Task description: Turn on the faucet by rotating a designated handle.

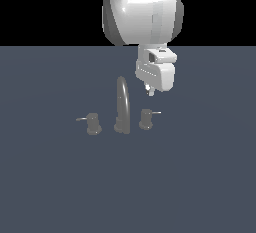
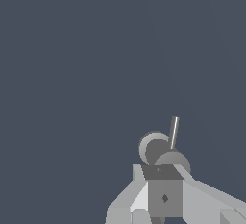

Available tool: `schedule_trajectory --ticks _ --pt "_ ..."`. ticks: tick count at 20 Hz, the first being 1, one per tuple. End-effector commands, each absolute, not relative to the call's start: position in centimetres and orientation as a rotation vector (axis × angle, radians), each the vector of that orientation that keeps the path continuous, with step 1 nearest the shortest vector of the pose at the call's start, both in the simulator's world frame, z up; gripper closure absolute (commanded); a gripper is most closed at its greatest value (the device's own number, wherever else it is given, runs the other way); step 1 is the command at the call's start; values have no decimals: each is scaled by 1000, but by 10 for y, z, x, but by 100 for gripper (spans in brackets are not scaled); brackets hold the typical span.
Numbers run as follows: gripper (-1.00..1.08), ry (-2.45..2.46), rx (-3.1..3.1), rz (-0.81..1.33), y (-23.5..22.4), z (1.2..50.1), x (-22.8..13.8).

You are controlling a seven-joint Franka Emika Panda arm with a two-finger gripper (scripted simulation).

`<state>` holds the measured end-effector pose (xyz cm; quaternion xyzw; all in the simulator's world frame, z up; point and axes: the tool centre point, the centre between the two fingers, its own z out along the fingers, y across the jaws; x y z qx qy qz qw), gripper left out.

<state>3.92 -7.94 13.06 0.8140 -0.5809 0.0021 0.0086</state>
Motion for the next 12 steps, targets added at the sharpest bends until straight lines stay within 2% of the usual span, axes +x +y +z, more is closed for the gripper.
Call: schedule_trajectory --ticks 1,12 --pt "108 -1885 2499 7 -83 110 43" --pt "108 -2033 2395 0 -91 64 46"
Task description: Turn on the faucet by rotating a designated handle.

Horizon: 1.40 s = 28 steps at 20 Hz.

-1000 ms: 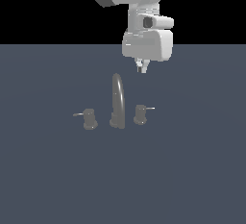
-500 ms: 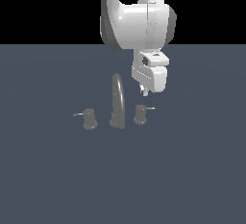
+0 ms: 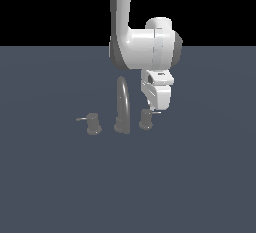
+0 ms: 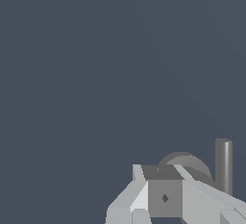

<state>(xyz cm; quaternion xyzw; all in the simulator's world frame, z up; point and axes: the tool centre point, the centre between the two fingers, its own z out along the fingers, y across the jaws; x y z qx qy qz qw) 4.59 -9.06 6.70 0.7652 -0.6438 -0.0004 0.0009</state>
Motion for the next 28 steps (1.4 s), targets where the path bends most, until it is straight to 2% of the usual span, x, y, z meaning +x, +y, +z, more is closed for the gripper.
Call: schedule_trajectory --ticks 1,6,15,17,28 --pt "108 -2035 2393 0 -91 63 47" --pt "108 -2035 2393 -1 -91 63 46" --pt "108 -2036 2392 0 -114 63 18" --pt "108 -2031 2406 9 -106 63 26" --pt "108 -2035 2395 2 -110 63 -12"
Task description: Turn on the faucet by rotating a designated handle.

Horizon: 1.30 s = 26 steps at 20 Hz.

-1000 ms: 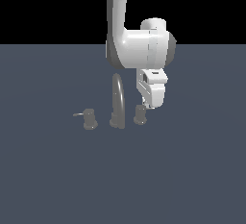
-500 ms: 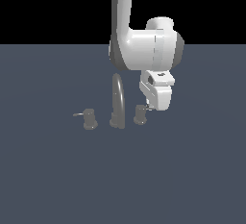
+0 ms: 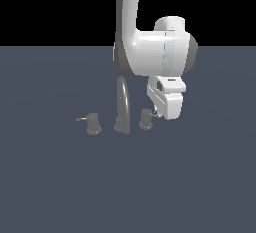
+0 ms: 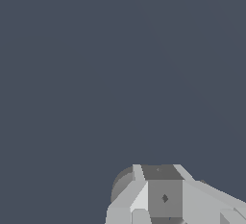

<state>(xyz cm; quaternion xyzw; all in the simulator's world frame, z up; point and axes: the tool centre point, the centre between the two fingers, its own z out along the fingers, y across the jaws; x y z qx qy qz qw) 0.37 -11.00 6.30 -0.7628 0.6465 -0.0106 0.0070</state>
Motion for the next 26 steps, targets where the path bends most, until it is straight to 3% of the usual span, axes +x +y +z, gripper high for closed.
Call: schedule_trajectory --ticks 1,4,15,17,26 --pt "108 2035 -2392 -1 -110 63 -16" --pt "108 2037 -2381 -23 -115 63 -9" --pt "108 2036 -2391 -1 -82 63 -43" --pt "108 2069 -2365 -16 -101 63 -39" --pt "108 2038 -2391 -1 -45 63 -39"
